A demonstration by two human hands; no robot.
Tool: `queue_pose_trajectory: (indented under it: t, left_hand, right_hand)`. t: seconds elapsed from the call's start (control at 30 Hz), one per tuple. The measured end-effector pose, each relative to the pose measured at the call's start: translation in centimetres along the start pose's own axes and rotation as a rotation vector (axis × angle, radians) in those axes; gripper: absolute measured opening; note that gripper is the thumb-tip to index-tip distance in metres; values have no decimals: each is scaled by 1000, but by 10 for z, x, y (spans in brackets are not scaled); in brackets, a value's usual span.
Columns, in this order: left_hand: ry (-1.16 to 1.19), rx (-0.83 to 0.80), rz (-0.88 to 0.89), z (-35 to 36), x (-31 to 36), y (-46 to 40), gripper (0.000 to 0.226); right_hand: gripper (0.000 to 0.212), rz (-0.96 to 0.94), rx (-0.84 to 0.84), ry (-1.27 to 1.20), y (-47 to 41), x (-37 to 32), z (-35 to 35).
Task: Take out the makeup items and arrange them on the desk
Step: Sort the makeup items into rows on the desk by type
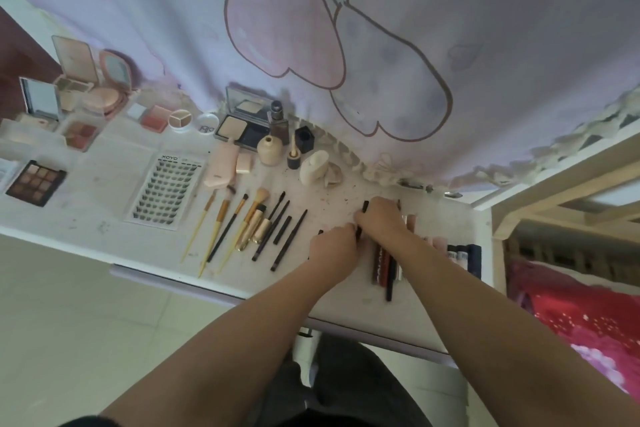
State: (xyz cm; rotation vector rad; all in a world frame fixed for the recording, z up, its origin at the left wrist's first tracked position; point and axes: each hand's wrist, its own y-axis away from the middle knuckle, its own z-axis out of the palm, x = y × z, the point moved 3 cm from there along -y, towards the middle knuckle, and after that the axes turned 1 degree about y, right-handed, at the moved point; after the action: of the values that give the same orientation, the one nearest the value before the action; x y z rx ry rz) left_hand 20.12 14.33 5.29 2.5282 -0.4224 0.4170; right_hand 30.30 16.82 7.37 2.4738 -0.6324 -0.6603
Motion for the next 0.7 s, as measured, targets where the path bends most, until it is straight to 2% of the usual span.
queue_pose_trajectory:
  t: [0.17, 0.3, 0.37, 0.5, 0.6, 0.7]
  left_hand:
    - [236, 10, -18, -16, -2, 5, 37]
    - [273, -103, 74, -23, 2, 21, 43]
    - [267, -129, 58, -15, -7, 34, 47]
    - [215, -89, -22, -5, -25, 45, 49]
    - [143, -74, -16, -6, -24, 44, 37]
    - [180, 2, -84, -7, -27, 39, 24]
  right_hand:
    - [29, 37, -84, -390, 2, 0, -9]
    - [25, 148, 51, -734, -3, 24, -28]
    - [24, 127, 55, -724, -2, 39, -42]
    - [19, 38, -93, -538, 20, 39, -39]
    - [18, 24, -103, -414, 33, 33, -16]
    - [14, 11, -70, -364, 44, 29, 15]
